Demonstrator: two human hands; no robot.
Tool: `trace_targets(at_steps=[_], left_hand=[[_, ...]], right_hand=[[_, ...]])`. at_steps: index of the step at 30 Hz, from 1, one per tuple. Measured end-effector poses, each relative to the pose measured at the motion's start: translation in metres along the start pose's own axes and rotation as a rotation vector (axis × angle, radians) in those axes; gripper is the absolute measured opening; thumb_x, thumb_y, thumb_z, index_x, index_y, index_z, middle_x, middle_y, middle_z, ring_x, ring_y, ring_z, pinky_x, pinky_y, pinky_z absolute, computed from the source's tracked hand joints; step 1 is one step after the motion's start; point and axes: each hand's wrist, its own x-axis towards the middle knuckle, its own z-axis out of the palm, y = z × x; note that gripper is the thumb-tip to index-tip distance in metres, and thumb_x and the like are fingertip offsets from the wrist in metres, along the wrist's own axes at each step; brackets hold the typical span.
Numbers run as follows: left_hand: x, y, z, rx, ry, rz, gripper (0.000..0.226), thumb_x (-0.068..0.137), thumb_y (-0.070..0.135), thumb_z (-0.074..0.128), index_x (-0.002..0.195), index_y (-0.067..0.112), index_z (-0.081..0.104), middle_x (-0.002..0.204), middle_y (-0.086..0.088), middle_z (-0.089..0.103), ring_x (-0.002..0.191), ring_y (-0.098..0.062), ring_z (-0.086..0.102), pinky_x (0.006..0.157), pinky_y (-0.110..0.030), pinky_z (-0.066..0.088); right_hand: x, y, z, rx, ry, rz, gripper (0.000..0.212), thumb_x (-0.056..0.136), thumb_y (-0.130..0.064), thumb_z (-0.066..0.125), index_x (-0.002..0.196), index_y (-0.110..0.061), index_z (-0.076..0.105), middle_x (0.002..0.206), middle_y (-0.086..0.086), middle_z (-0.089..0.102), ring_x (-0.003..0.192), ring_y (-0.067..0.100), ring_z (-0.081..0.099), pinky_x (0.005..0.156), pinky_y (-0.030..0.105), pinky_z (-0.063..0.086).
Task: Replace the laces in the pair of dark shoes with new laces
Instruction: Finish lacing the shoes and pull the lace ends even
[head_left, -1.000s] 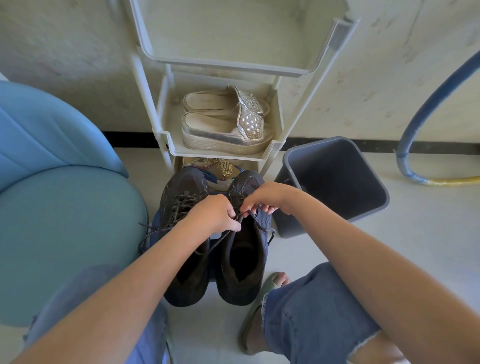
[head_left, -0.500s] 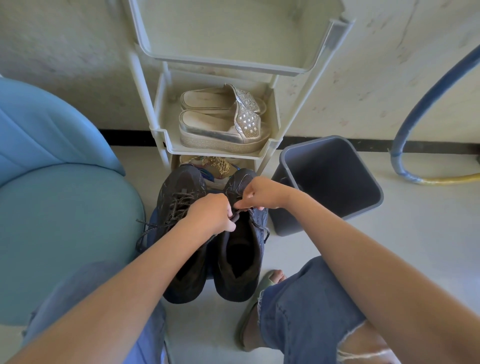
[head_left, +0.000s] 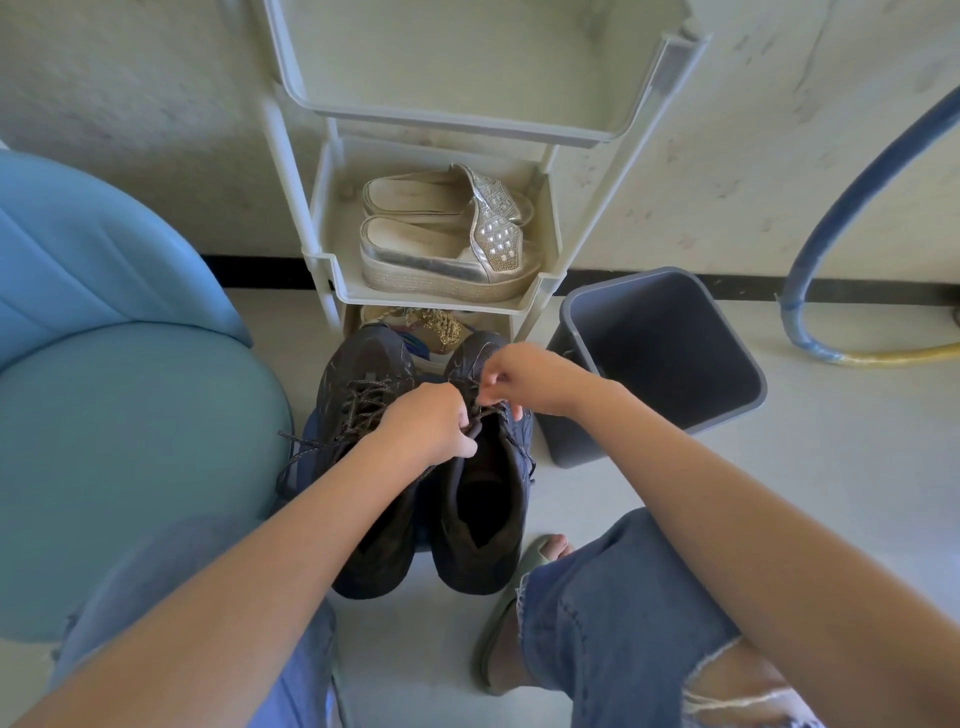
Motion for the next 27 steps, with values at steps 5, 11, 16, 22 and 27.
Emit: trace_targets(at_steps=[5,11,16,22,27], left_hand=[[-0.001,0.0,-0.001,0.001,0.031,0.004,0.025,0.083,0.02,0.063,0.096,-0.001,0.065,0.099,-0.019,0.065,0.097,-0.036,0.06,0.082,-0.041,0.049],[0.005,-0.005,0.002,0.005,0.024,0.0,0.009,0.082,0.023,0.064,0.082,0.02,0.055,0.081,-0.003,0.054,0.073,-0.025,0.048,0.068,-0.029,0.04],[0.007,-0.008,0.001,-0.009,0.016,0.005,0.016,0.082,0.023,0.063,0.086,0.022,0.048,0.086,-0.002,0.051,0.076,-0.022,0.047,0.076,-0.03,0.044],[0.004,-0.004,0.0,0.014,0.016,-0.016,0.033,0.084,0.022,0.064,0.116,0.016,0.064,0.109,-0.007,0.066,0.099,-0.027,0.062,0.087,-0.036,0.05],[0.005,-0.005,0.001,0.014,0.026,0.002,0.009,0.082,0.024,0.064,0.09,0.021,0.062,0.099,-0.01,0.068,0.091,-0.029,0.064,0.083,-0.037,0.051]], right_hand=[[0.004,-0.013,-0.001,-0.273,0.081,-0.069,0.012,0.096,-0.025,0.054,0.096,-0.017,0.063,0.071,-0.009,0.054,0.06,0.009,0.052,0.066,0.028,0.043],[-0.006,0.006,-0.003,0.34,-0.069,0.167,0.033,0.089,-0.031,0.066,0.099,0.0,0.063,0.062,0.002,0.066,0.053,0.01,0.066,0.067,0.025,0.056],[-0.007,0.012,-0.006,0.343,-0.08,0.18,0.019,0.089,-0.02,0.067,0.088,-0.001,0.065,0.065,0.003,0.067,0.058,0.01,0.067,0.075,0.024,0.055],[0.004,-0.008,-0.003,-0.171,0.16,0.062,0.012,0.096,-0.016,0.052,0.1,-0.013,0.062,0.088,0.003,0.07,0.076,0.015,0.064,0.073,0.031,0.049],[0.002,-0.006,-0.002,0.159,0.086,0.088,0.015,0.089,-0.021,0.066,0.101,-0.012,0.063,0.089,0.006,0.067,0.07,0.017,0.061,0.072,0.032,0.056]])
